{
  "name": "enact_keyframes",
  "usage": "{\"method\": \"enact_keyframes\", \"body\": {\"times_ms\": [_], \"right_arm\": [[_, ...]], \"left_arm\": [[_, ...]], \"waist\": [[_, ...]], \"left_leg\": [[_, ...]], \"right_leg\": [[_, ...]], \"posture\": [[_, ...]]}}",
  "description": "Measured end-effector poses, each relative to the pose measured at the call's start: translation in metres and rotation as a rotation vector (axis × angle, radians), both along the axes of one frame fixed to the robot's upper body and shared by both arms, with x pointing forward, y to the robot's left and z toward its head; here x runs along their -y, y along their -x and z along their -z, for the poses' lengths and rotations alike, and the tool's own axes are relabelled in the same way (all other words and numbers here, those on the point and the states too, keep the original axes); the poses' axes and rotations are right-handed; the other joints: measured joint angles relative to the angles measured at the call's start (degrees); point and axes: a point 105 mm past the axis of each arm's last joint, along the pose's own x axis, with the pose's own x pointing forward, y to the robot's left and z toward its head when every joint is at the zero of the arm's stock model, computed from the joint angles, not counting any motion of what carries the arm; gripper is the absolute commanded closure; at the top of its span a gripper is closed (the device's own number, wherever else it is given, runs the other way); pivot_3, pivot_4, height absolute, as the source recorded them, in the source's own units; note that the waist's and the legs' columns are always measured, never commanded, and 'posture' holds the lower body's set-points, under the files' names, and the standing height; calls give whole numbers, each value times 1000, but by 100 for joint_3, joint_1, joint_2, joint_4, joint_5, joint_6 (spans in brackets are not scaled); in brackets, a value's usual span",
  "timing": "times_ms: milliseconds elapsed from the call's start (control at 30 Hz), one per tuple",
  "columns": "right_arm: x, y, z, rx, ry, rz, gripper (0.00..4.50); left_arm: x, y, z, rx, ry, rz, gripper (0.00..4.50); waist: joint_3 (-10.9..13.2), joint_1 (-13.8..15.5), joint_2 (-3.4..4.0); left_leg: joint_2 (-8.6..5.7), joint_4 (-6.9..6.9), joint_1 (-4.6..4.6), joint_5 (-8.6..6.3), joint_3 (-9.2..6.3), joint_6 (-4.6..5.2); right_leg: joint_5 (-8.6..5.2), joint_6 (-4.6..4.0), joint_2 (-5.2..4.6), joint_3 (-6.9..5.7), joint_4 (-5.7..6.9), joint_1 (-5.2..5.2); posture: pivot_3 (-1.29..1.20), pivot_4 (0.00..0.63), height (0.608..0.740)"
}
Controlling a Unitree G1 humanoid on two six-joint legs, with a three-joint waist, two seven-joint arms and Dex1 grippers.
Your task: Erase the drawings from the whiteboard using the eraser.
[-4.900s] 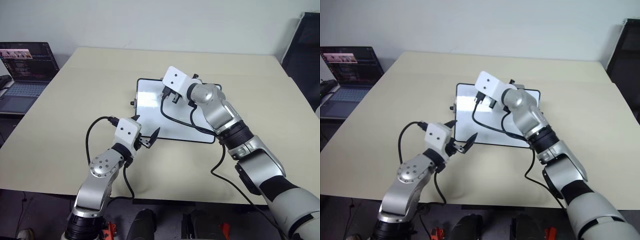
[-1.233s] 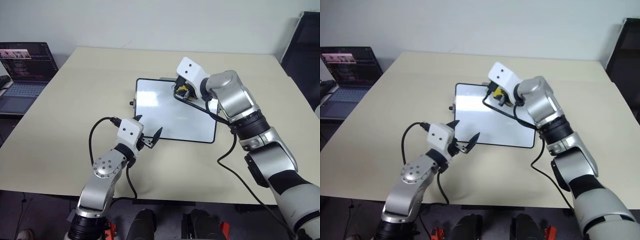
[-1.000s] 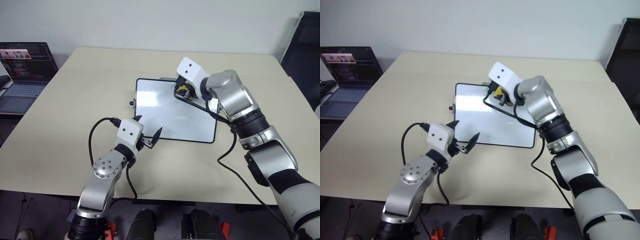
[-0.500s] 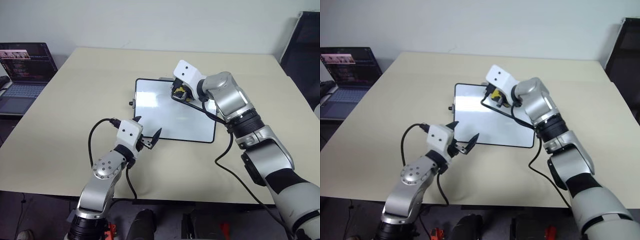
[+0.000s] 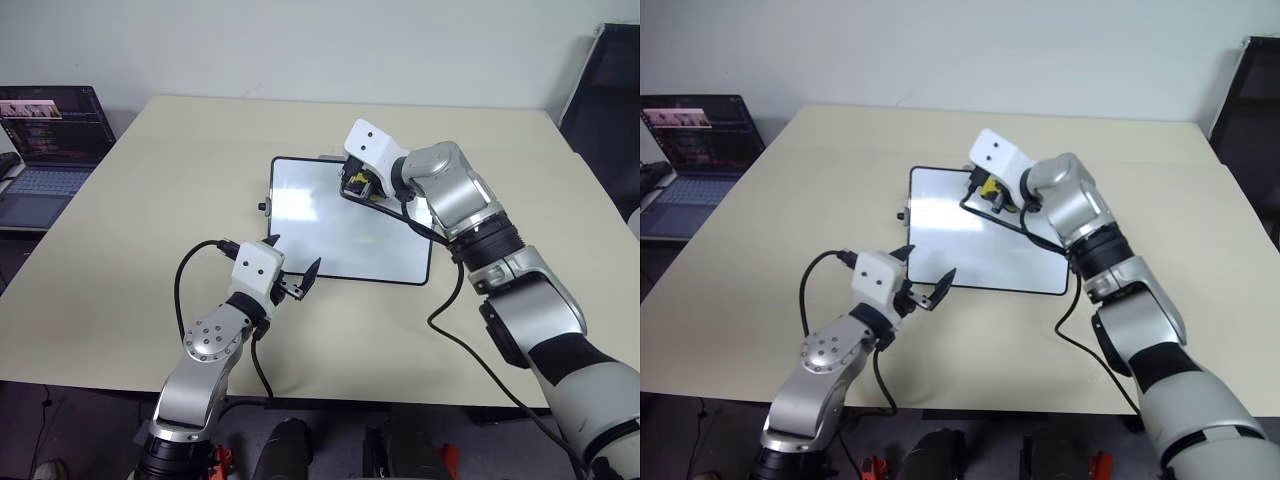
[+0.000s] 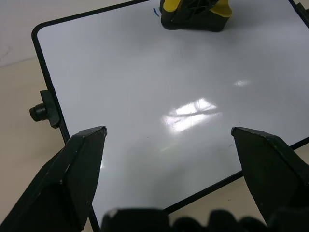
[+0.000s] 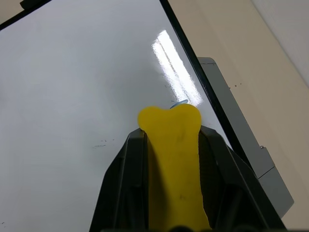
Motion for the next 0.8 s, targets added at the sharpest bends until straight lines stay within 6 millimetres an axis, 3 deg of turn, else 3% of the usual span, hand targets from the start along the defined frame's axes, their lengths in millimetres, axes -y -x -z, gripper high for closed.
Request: {"method": "enact_keyframes", "body": {"times_ms": [367, 800], "right_arm": [[-3, -4, -2, 2, 9, -13, 3416], [-22, -2, -1, 1, 5, -53, 3416]], "left_arm": [[0, 0, 1, -3, 0, -3, 0], [-1, 1, 1, -1, -1, -5, 0]], "waist": [[0, -7, 0], [0, -11, 0]], "left_leg": [[1, 0, 3, 0, 3, 0], [2, 0, 4, 0, 4, 0]], "right_leg": [[0, 0, 0, 1, 2, 0], [0, 0, 1, 1, 6, -1]], "posture": [[0, 150, 740], [0, 150, 740]]}}
